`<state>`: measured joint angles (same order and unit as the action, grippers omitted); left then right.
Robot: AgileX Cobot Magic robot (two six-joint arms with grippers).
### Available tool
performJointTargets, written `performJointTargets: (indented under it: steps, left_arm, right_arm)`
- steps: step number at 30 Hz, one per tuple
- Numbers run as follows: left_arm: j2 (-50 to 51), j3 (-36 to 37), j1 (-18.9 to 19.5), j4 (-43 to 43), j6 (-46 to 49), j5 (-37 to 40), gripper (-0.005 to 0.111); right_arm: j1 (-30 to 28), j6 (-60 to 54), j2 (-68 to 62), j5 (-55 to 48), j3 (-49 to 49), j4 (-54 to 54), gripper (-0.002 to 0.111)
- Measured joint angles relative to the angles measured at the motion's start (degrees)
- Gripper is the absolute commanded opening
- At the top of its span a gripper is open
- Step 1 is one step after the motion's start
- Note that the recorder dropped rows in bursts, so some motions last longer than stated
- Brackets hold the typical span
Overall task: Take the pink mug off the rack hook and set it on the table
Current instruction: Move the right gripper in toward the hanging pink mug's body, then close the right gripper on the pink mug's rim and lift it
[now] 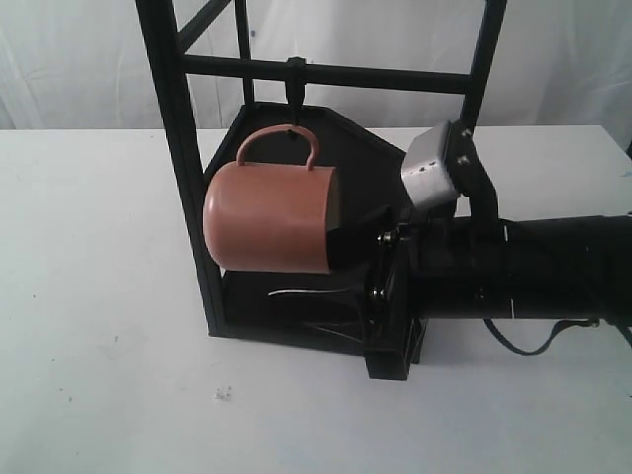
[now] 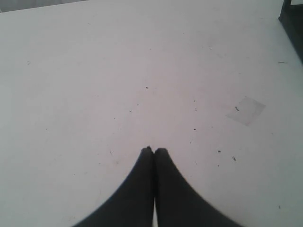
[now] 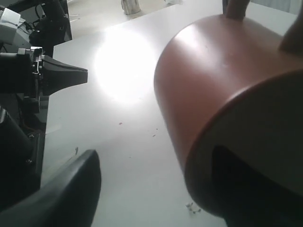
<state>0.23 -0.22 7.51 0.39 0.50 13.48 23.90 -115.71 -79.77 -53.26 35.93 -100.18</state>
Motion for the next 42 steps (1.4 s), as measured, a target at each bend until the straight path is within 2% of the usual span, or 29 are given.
performJointTargets:
  steps: [16,20,25,42]
  left_arm:
    - [0.0,0.0,0.0,0.0,0.0,0.0,0.0]
    - [0.0,0.0,0.0,0.0,0.0,0.0,0.0]
    - [0.0,0.0,0.0,0.0,0.0,0.0,0.0]
    - [0.0,0.0,0.0,0.0,0.0,0.0,0.0]
  right_arm:
    - [0.0,-0.1,-0.2,0.6,0.5,-0.1,0.03]
    - [0.0,-0.4,-0.2,4.5,0.7,-0.8,0.016]
    - [0.1,-1.4,-0.2,1.7,1.0,-0.5,0.0]
    - [0.1,-0.8,1.9,-2.3,2.0,0.7,0.0]
